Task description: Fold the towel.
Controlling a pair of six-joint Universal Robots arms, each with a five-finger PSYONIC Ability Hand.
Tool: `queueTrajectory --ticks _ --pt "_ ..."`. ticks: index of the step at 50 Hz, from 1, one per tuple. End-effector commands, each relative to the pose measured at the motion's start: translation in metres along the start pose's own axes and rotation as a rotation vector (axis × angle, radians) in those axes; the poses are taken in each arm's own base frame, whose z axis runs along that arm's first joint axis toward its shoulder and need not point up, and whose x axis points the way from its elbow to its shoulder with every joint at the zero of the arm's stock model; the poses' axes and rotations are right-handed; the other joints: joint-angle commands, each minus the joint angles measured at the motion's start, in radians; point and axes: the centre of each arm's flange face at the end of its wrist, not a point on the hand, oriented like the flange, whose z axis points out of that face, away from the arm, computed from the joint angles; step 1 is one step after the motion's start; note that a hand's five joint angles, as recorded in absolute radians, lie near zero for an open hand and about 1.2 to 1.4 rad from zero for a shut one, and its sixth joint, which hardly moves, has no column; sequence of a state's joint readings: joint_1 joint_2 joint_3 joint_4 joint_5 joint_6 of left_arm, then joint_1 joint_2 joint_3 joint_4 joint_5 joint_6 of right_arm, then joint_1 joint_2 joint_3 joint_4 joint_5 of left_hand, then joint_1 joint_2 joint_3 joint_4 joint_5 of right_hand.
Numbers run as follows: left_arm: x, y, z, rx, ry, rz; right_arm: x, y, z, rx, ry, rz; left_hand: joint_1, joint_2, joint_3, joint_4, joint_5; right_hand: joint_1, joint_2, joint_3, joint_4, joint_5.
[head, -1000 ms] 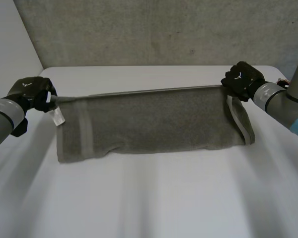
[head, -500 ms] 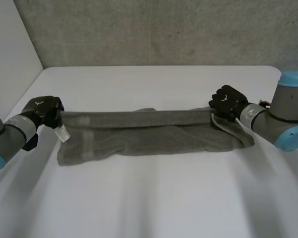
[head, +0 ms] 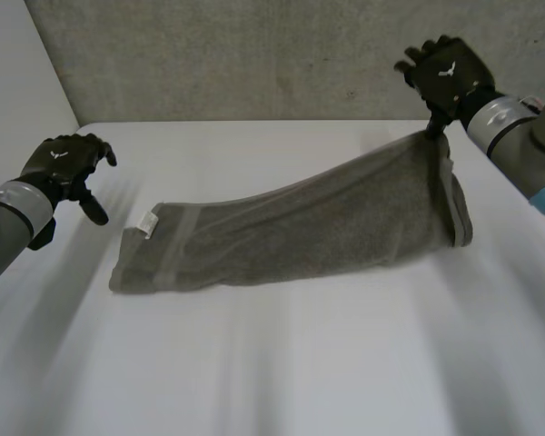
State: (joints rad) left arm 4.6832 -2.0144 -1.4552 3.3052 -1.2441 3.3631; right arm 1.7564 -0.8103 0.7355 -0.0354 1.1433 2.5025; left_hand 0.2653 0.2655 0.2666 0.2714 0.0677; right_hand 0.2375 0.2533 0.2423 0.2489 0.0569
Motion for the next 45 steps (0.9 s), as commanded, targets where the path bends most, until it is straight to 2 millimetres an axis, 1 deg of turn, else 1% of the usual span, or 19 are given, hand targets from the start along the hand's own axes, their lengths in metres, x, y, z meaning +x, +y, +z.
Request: queueTrajectory --ticks 1,2,3,6,8,10,12,13,20,22,24,26,28,29,30,32,37,41,45 --pt "0.021 -0.004 -0.016 0.002 0.045 0.004 -0.014 0.004 -0.008 -0.039 -0.053 0.118 -0.043 -0.043 -0.044 -0.049 -0.02 0.01 -0.006 0.005 -0.001 0.016" --pt "0.028 -0.003 -0.019 -0.004 0.061 0.004 -0.014 0.004 -0.008 -0.039 -0.053 0.118 -0.043 -0.043 -0.044 -0.049 -0.02 0.012 -0.004 0.007 0.0 0.018" --pt "0.036 -0.001 -0.022 -0.01 0.08 0.004 -0.02 0.011 -0.009 -0.051 -0.065 0.116 -0.043 -0.043 -0.044 -0.049 -0.02 0.233 0.217 0.228 0.221 0.239" --pt "0.045 0.002 -0.025 -0.02 0.102 0.003 -0.034 0.027 -0.009 -0.083 -0.099 0.103 -0.046 -0.046 -0.047 -0.052 -0.023 0.501 0.485 0.496 0.489 0.507" --pt "0.047 0.004 -0.026 -0.019 0.106 0.006 -0.041 0.036 -0.009 -0.098 -0.119 0.089 -0.046 -0.046 -0.047 -0.052 -0.023 0.549 0.533 0.544 0.537 0.555" --pt "0.049 0.006 -0.026 -0.018 0.109 0.008 -0.046 0.044 -0.008 -0.113 -0.125 0.073 -0.043 -0.043 -0.044 -0.049 -0.02 0.505 0.489 0.5 0.494 0.511" --pt "0.049 0.008 -0.026 -0.02 0.11 0.007 -0.05 0.052 -0.006 -0.127 -0.127 0.056 -0.043 -0.043 -0.044 -0.049 -0.02 0.285 0.269 0.28 0.274 0.291" --pt "0.049 0.011 -0.025 -0.022 0.11 0.008 -0.052 0.058 -0.004 -0.14 -0.121 0.044 -0.043 -0.043 -0.044 -0.049 -0.02 -0.063 -0.079 -0.068 -0.074 -0.057" --pt "0.049 0.013 -0.025 -0.029 0.109 0.006 -0.038 0.068 0.0 -0.257 -0.022 0.041 -0.04 -0.04 -0.041 -0.046 -0.017 -0.063 -0.079 -0.068 -0.074 -0.057" --pt "0.049 0.015 -0.024 -0.031 0.111 0.005 -0.028 0.062 0.0 -0.277 0.005 0.067 -0.04 -0.04 -0.041 -0.046 -0.017 0.705 0.689 0.7 0.693 0.711" --pt "0.049 0.016 -0.023 -0.033 0.111 0.005 -0.024 0.058 0.0 -0.274 0.007 0.104 -0.04 -0.04 -0.041 -0.046 -0.017 0.734 0.718 0.729 0.722 0.74" --pt "0.05 0.019 -0.022 -0.039 0.112 0.003 -0.02 0.055 0.001 -0.26 0.01 0.151 -0.037 -0.037 -0.038 -0.043 -0.014 0.719 0.704 0.715 0.708 0.726" --pt "0.05 0.021 -0.021 -0.043 0.113 0.002 -0.018 0.047 0.003 -0.212 -0.013 0.22 -0.037 -0.037 -0.038 -0.043 -0.014 0.422 0.406 0.417 0.411 0.428" --pt "0.05 0.023 -0.021 -0.051 0.115 -0.001 -0.018 0.047 0.003 -0.211 -0.013 0.22 -0.037 -0.037 -0.038 -0.043 -0.014 0.42 0.404 0.415 0.409 0.426" --pt "0.051 0.025 -0.021 -0.056 0.116 -0.002 -0.018 0.044 0.004 -0.195 -0.025 0.245 -0.037 -0.037 -0.038 -0.043 -0.014 0.182 0.166 0.177 0.17 0.188" --pt "0.051 0.027 -0.021 -0.063 0.118 -0.004 -0.016 0.04 0.004 -0.185 -0.026 0.262 -0.037 -0.037 -0.038 -0.043 -0.014 0.075 0.059 0.07 0.063 0.081" --pt "0.053 0.033 -0.024 -0.084 0.119 -0.007 -0.019 0.034 -0.008 -0.234 -0.069 0.299 -0.031 -0.031 -0.033 -0.037 -0.008 0.12 0.105 0.116 0.109 0.127" --pt "0.053 0.041 -0.03 -0.115 0.117 -0.01 -0.043 0.031 -0.035 -0.361 -0.195 0.361 -0.025 -0.026 -0.027 -0.031 -0.002 0.153 0.137 0.148 0.141 0.159" --pt "0.053 0.046 -0.033 -0.133 0.117 -0.011 -0.051 0.031 -0.05 -0.405 -0.24 0.385 -0.017 -0.017 -0.018 -0.023 0.007 0.153 0.137 0.148 0.141 0.159"
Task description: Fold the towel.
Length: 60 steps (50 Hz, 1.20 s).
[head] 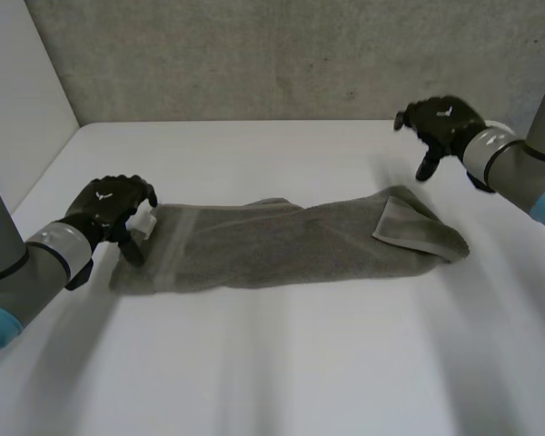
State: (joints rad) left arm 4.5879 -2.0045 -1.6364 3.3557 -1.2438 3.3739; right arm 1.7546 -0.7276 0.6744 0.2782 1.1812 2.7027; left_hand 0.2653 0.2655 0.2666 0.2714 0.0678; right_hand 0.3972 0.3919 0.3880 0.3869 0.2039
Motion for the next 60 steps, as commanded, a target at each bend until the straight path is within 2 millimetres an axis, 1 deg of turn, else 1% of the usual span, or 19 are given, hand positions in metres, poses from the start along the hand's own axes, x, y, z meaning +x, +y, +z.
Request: queueTrajectory --ticks 1,5,10,11,15,23,30,31,32,33,35,36,38,39,41,47,49,58,60 --pt "0.002 0.013 -0.007 -0.044 0.0 -0.009 -0.026 0.019 -0.031 -0.15 -0.114 0.058 -0.014 -0.014 -0.015 -0.02 0.009 0.005 0.01 0.014 0.015 0.024" --pt "0.002 0.018 -0.009 -0.06 0.0 -0.016 -0.032 0.031 -0.034 -0.158 -0.123 0.064 -0.008 -0.008 -0.009 -0.014 0.015 0.034 0.04 0.043 0.044 0.053" --pt "0.001 0.029 -0.011 -0.094 -0.003 -0.02 -0.034 0.06 -0.032 -0.172 -0.1 0.073 0.007 0.007 0.006 0.001 0.03 0.107 0.113 0.117 0.118 0.126" --pt "0.001 0.029 -0.011 -0.094 -0.003 -0.02 -0.034 0.06 -0.032 -0.172 -0.1 0.073 0.007 0.007 0.006 0.001 0.03 0.108 0.113 0.117 0.118 0.126" --pt "0.002 0.038 -0.014 -0.125 0.002 0.018 -0.039 0.076 -0.029 -0.18 -0.101 0.075 0.016 0.015 0.014 0.01 0.039 0.184 0.189 0.193 0.194 0.202" --pt "0.004 0.05 -0.022 -0.173 -0.003 0.073 -0.04 0.089 -0.019 -0.153 -0.081 0.059 0.048 0.048 0.047 0.042 0.071 0.225 0.23 0.234 0.235 0.244" --pt "0.001 0.053 -0.024 -0.2 -0.05 0.077 -0.041 0.097 -0.015 -0.152 -0.072 0.021 0.074 0.074 0.073 0.068 0.097 0.26 0.266 0.269 0.271 0.279" --pt "0.001 0.054 -0.025 -0.204 -0.054 0.076 -0.039 0.097 -0.013 -0.151 -0.059 0.003 0.095 0.095 0.093 0.089 0.118 0.318 0.324 0.328 0.329 0.337" --pt "0.001 0.055 -0.026 -0.206 -0.053 0.075 -0.037 0.099 -0.012 -0.157 -0.044 -0.012 0.162 0.162 0.161 0.156 0.185 0.461 0.467 0.471 0.472 0.48" --pt "0.001 0.055 -0.026 -0.207 -0.053 0.075 -0.037 0.099 -0.012 -0.157 -0.044 -0.012 0.163 0.162 0.161 0.156 0.185 0.463 0.468 0.472 0.473 0.482" --pt "0.0 0.056 -0.027 -0.212 -0.057 0.072 -0.029 0.098 -0.008 -0.144 0.014 -0.035 0.309 0.308 0.307 0.303 0.332 0.77 0.775 0.779 0.78 0.789" --pt "0.0 0.056 -0.027 -0.212 -0.057 0.072 -0.028 0.098 -0.008 -0.144 0.014 -0.035 0.309 0.309 0.308 0.303 0.332 0.771 0.776 0.78 0.781 0.79" --pt "-0.002 0.059 -0.03 -0.224 -0.064 0.065 -0.012 0.095 -0.003 -0.114 0.099 -0.057 0.493 0.493 0.492 0.487 0.516 0.998 1.003 1.007 1.008 1.017" --pt "-0.002 0.059 -0.03 -0.224 -0.064 0.065 -0.012 0.095 -0.003 -0.114 0.099 -0.057 0.494 0.494 0.493 0.488 0.517 0.999 1.004 1.008 1.009 1.018" --pt "-0.002 0.059 -0.031 -0.225 -0.065 0.064 0.001 0.09 0.002 -0.074 0.164 -0.075 0.556 0.556 0.555 0.55 0.579 0.999 1.004 1.008 1.009 1.018" --pt "-0.002 0.058 -0.039 -0.231 -0.076 0.061 0.011 0.085 0.012 -0.027 0.221 -0.091 0.635 0.635 0.634 0.629 0.658 0.983 0.988 0.992 0.993 1.001" --pt "-0.002 0.057 -0.044 -0.235 -0.08 0.058 0.016 0.086 0.016 -0.026 0.244 -0.094 0.635 0.635 0.634 0.629 0.658 0.88 0.886 0.889 0.89 0.899" --pt "0.001 0.056 -0.06 -0.237 -0.09 0.051 0.013 0.097 0.02 -0.047 0.247 -0.086 0.626 0.626 0.625 0.62 0.649 0.874 0.879 0.883 0.884 0.893" --pt "0.001 0.052 -0.065 -0.225 -0.095 0.054 0.011 0.099 0.021 -0.049 0.244 -0.076 0.621 0.62 0.619 0.614 0.643 0.795 0.801 0.804 0.805 0.814"
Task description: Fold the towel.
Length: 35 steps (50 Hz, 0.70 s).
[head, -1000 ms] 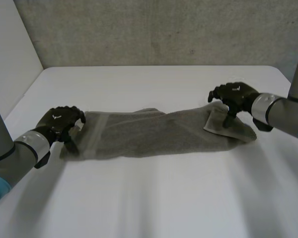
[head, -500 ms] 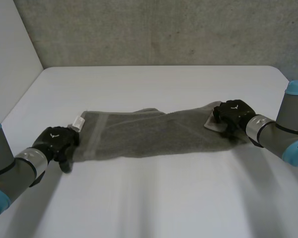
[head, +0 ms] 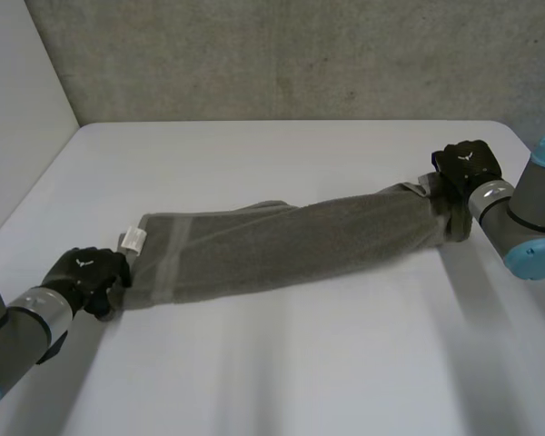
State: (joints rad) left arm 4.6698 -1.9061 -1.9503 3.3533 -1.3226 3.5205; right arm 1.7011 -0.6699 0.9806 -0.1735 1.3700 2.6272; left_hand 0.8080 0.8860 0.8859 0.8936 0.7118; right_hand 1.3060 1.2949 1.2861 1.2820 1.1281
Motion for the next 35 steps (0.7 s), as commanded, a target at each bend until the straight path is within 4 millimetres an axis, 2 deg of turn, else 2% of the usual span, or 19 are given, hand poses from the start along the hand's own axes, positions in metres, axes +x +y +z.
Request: queueTrajectory --ticks 1,2,9,11,12,13,17,22,27,30,32,33,35 --pt "0.001 -0.002 -0.013 0.012 -0.008 -0.002 -0.006 0.008 0.001 -0.017 -0.011 0.013 0.078 0.0 0.0 -0.008 -0.001 -0.114 -0.103 -0.094 -0.09 -0.111" --pt "0.001 -0.003 -0.015 0.018 -0.01 -0.001 -0.006 0.008 0.002 -0.018 -0.003 0.026 0.075 -0.003 -0.003 -0.011 -0.003 -0.213 -0.202 -0.193 -0.189 -0.21" --pt "-0.008 -0.005 -0.018 0.028 -0.04 -0.012 -0.002 0.009 0.009 -0.016 0.047 0.079 0.069 -0.009 -0.009 -0.017 -0.009 -0.329 -0.317 -0.309 -0.305 -0.325" --pt "-0.01 -0.004 -0.019 0.025 -0.045 -0.013 0.0 0.012 0.014 -0.024 0.072 0.08 0.066 -0.012 -0.012 -0.019 -0.012 -0.574 -0.563 -0.554 -0.55 -0.57" --pt "-0.01 -0.005 -0.019 0.027 -0.045 -0.013 0.0 0.012 0.014 -0.024 0.072 0.08 0.066 -0.012 -0.012 -0.019 -0.012 -0.575 -0.564 -0.555 -0.551 -0.572" --pt "-0.01 -0.004 -0.019 0.025 -0.044 -0.015 0.002 0.013 0.016 -0.028 0.087 0.08 0.066 -0.012 -0.012 -0.019 -0.012 -0.709 -0.698 -0.689 -0.685 -0.705" --pt "-0.01 -0.005 -0.019 0.027 -0.045 -0.015 0.005 0.012 0.017 -0.036 0.112 0.081 0.066 -0.012 -0.012 -0.019 -0.012 -0.825 -0.814 -0.805 -0.801 -0.821" --pt "-0.011 -0.008 -0.021 0.036 -0.049 -0.012 0.018 -0.007 0.012 -0.018 0.128 0.105 0.066 -0.012 -0.012 -0.019 -0.012 -0.86 -0.849 -0.84 -0.836 -0.857" --pt "-0.013 -0.016 -0.024 0.067 -0.06 -0.002 0.032 -0.033 -0.001 -0.015 0.115 0.214 0.066 -0.012 -0.012 -0.019 -0.012 -0.998 -0.987 -0.978 -0.974 -0.994" --pt "-0.013 -0.019 -0.025 0.078 -0.063 0.0 0.033 -0.041 -0.006 -0.015 0.097 0.235 0.066 -0.012 -0.012 -0.019 -0.012 -1.039 -1.028 -1.019 -1.015 -1.036" --pt "-0.014 -0.025 -0.026 0.102 -0.068 0.005 0.032 -0.054 -0.019 -0.036 0.035 0.253 0.063 -0.015 -0.015 -0.022 -0.015 -1.048 -1.037 -1.028 -1.024 -1.045" --pt "-0.014 -0.025 -0.026 0.102 -0.068 0.005 0.032 -0.054 -0.019 -0.036 0.035 0.253 0.063 -0.015 -0.015 -0.022 -0.015 -1.048 -1.037 -1.028 -1.024 -1.044" --pt "-0.016 -0.032 -0.026 0.128 -0.074 0.004 0.027 -0.06 -0.034 -0.073 -0.037 0.263 0.054 -0.024 -0.024 -0.031 -0.024 -1.013 -1.002 -0.993 -0.989 -1.009"
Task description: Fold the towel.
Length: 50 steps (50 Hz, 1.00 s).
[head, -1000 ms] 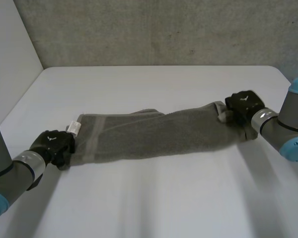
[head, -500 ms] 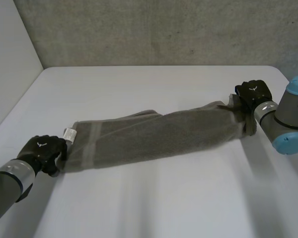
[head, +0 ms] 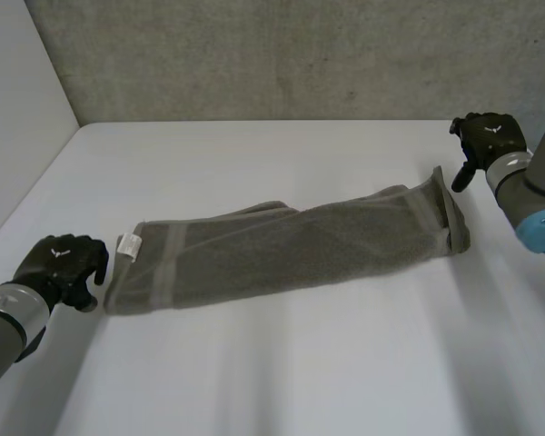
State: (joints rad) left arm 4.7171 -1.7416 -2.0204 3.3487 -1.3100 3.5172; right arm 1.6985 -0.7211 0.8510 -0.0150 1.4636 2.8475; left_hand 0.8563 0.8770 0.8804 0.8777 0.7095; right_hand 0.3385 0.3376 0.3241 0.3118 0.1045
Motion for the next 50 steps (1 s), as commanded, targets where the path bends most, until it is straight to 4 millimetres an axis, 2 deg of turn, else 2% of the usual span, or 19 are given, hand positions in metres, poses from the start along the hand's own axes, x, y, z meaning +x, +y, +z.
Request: queueTrajectory --ticks 1,3,8,15,21,25,38,47,50 --pt "-0.003 -0.014 0.0 0.054 -0.012 0.004 -0.007 -0.02 -0.03 -0.072 -0.128 0.042 0.006 -0.015 -0.018 -0.015 -0.022 -0.045 -0.044 -0.031 -0.018 0.014" --pt "-0.002 -0.017 0.001 0.065 -0.01 0.005 -0.012 -0.021 -0.046 -0.107 -0.182 0.051 -0.009 -0.029 -0.033 -0.03 -0.036 -0.004 -0.003 0.01 0.022 0.055" --pt "0.011 -0.021 0.002 0.104 0.031 0.02 -0.019 -0.015 -0.063 -0.138 -0.224 0.038 -0.199 -0.22 -0.223 -0.22 -0.227 0.011 0.012 0.025 0.037 0.07" --pt "0.025 -0.012 0.005 0.102 0.075 0.037 -0.024 0.002 -0.077 -0.175 -0.247 -0.036 -0.223 -0.244 -0.247 -0.244 -0.251 0.04 0.041 0.054 0.066 0.099" --pt "0.035 0.001 0.009 0.061 0.119 0.039 -0.018 0.023 -0.085 -0.197 -0.239 -0.094 -0.287 -0.308 -0.312 -0.309 -0.315 0.148 0.149 0.163 0.175 0.208" --pt "0.036 0.004 0.01 0.05 0.122 0.038 -0.02 0.029 -0.086 -0.179 -0.248 -0.114 -0.288 -0.308 -0.312 -0.309 -0.315 0.172 0.173 0.187 0.199 0.232" --pt "0.028 0.013 0.004 0.009 0.097 0.016 -0.016 0.072 -0.064 -0.163 -0.226 -0.175 -0.288 -0.308 -0.312 -0.309 -0.315 0.198 0.199 0.213 0.225 0.258" --pt "0.022 0.015 -0.008 0.003 0.066 0.023 -0.018 0.083 -0.059 -0.163 -0.228 -0.211 -0.29 -0.311 -0.315 -0.312 -0.318 0.237 0.238 0.251 0.263 0.296" --pt "0.023 0.017 -0.012 0.0 0.066 0.024 -0.018 0.084 -0.055 -0.146 -0.221 -0.22 -0.29 -0.311 -0.315 -0.312 -0.318 0.371 0.372 0.385 0.398 0.43"
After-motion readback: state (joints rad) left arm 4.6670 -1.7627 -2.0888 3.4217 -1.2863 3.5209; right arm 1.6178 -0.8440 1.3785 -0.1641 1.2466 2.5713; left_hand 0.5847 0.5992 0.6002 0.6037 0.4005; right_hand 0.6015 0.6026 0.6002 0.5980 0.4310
